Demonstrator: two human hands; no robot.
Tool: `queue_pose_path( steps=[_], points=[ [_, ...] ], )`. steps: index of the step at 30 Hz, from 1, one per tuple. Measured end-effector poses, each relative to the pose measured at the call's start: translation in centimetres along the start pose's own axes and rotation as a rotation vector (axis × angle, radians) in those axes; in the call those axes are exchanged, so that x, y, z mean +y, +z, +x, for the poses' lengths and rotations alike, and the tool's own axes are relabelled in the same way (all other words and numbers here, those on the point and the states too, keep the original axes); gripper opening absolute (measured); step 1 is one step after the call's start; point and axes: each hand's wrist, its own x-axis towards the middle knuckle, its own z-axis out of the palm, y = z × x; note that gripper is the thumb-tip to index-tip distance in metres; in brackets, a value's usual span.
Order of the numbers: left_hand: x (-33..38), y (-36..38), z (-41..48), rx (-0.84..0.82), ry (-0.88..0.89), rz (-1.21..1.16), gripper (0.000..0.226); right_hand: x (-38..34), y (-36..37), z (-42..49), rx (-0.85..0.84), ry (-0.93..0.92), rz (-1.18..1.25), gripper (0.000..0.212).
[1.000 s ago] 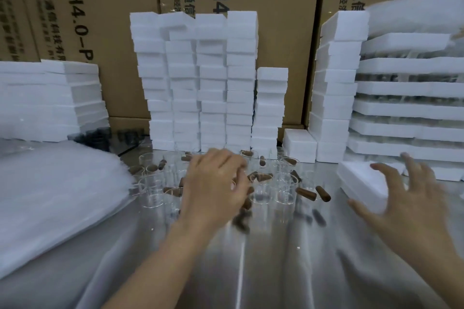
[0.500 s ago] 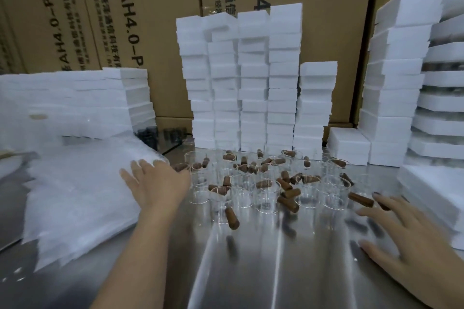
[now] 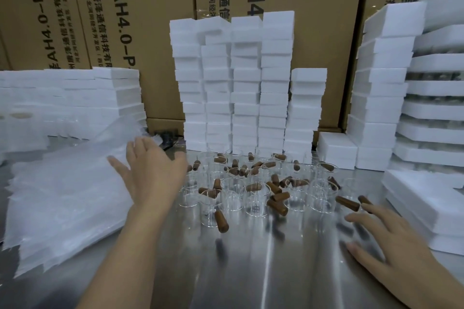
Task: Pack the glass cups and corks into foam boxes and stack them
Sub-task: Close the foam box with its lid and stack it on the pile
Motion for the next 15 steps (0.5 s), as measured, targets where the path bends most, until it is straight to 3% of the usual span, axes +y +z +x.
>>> queue_pose_path(
  steps=[2, 5, 13, 15],
  points=[
    [2.1, -0.9, -1.2, 0.028, 0.117, -0.046, 0.069, 0.5, 0.1, -0.1, -0.051, 0.012, 0.014, 0.045],
    [5.5, -1.7, -4.5, 0.008, 0.303, -0.146, 0.073, 0.8, -0.1, -0.1, -0.078, -0.019, 0.002, 0.035],
    [11.3, -1.2, -16.1, -0.309, 0.776, -0.267, 0.068, 0.6, -0.1, 0.0, -0.06, 0.008, -0.017, 0.042],
    [12.0, -0.4, -19.1, -0.41, 0.904, -0.223, 0.061, 1.0, 0.1, 0.1, -0.071, 0.068, 0.014, 0.056]
  ],
)
